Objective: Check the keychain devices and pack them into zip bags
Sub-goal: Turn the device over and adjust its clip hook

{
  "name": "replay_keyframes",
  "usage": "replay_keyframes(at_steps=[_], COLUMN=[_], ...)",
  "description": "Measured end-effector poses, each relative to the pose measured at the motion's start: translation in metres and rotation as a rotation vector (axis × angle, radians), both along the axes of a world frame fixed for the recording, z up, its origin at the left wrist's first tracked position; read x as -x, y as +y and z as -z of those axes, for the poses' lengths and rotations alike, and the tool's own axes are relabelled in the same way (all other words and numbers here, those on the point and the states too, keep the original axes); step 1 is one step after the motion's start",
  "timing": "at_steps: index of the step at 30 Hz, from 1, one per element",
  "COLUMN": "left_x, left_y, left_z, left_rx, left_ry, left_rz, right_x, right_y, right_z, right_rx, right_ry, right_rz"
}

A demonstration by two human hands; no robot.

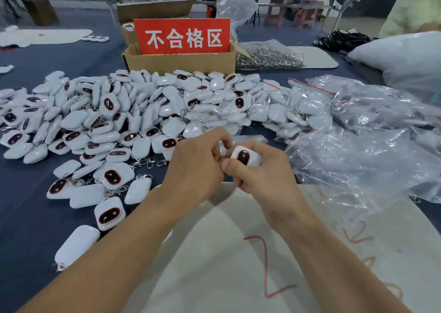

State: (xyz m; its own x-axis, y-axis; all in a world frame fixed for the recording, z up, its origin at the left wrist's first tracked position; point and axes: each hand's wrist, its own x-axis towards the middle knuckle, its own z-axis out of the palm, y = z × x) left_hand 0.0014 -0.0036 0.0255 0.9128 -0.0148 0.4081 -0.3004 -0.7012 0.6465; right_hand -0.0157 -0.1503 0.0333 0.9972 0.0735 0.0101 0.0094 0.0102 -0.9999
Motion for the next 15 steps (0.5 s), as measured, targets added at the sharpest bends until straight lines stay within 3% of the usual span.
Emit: replay_keyframes(at_steps=[4,7,9,11,13,15], left_x=[-0.005,-0.003,0.001,0.003,0.007,0.012], left_y=[0.001,-0.004,-0.005,-0.004,-0.005,-0.009], left_z=[-0.002,0.0,0.0,-0.001,0.0,0.0], left_rx=[0.112,0.137,0.117,0.11,0.111,0.114], left_ry=[-0.015,-0.032,-0.081,-0.133,-0.186,-0.22], left_rz=[0.034,0.091,0.106,0.111,0.159,0.206], right_x=[-0.009,-0.011,-0.011,-0.013,-0.015,-0.018], right_y=[-0.006,-0.009,-0.009,-0.011,-0.013,-0.013], right_z=[0.002,0.003,0.005,0.007,0.011,0.012], right_rx=[-0.085,-0.371,-0.458,-0.308,0.043,0.217], right_ry=[0.154,0.261,0.27,0.195,0.047,-0.043], right_rz=[-0.061,-0.172,-0.214,-0.151,-0.034,-0.001])
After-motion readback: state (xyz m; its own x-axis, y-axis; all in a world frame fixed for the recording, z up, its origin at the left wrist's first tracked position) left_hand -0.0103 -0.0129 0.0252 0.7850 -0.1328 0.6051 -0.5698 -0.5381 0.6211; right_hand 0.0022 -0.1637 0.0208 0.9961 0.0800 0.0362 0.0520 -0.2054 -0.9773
